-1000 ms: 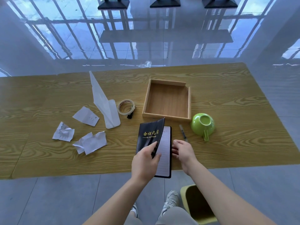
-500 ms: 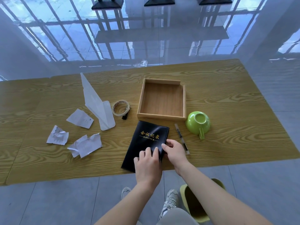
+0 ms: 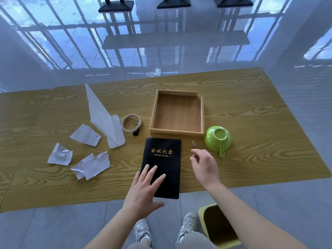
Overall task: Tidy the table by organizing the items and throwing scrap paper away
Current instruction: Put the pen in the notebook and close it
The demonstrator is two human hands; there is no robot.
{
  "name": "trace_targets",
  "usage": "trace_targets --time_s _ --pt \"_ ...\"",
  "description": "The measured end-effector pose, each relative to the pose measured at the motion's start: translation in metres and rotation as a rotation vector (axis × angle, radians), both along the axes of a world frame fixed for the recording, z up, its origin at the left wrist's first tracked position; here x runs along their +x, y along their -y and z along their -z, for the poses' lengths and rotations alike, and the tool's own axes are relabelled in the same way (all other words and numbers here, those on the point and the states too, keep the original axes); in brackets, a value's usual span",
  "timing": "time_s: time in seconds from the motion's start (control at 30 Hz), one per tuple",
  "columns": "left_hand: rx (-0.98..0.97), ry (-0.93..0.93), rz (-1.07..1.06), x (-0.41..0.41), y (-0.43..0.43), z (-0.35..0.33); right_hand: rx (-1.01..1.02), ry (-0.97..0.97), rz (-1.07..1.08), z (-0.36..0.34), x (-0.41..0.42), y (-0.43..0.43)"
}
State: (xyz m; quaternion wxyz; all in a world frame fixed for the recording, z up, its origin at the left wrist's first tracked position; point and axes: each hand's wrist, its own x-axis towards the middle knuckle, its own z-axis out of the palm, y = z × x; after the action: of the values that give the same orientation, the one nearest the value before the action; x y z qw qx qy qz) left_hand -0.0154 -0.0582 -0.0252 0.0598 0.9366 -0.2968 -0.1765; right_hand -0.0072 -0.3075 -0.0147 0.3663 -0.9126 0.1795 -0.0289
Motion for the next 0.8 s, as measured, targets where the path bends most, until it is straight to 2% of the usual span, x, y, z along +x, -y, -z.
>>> trace_targets --time_s 0.13,0.2,0.53,0.8 --pt "-0.011 0.050 -0.048 0.000 0.015 -0.003 -0.301 -0.069 -0.156 0.000 0.003 0.016" --pt "0.001 0.043 -0.068 0.000 0.020 -0.004 -0.365 -0.102 -0.177 0.002 0.003 0.017" --pt "0.187 0.068 0.023 0.003 0.028 -0.009 -0.312 -0.206 -0.127 0.010 0.005 0.013" --pt "0.150 0.107 0.078 0.009 0.022 -0.024 -0.251 -0.252 -0.085 0.012 0.004 0.017"
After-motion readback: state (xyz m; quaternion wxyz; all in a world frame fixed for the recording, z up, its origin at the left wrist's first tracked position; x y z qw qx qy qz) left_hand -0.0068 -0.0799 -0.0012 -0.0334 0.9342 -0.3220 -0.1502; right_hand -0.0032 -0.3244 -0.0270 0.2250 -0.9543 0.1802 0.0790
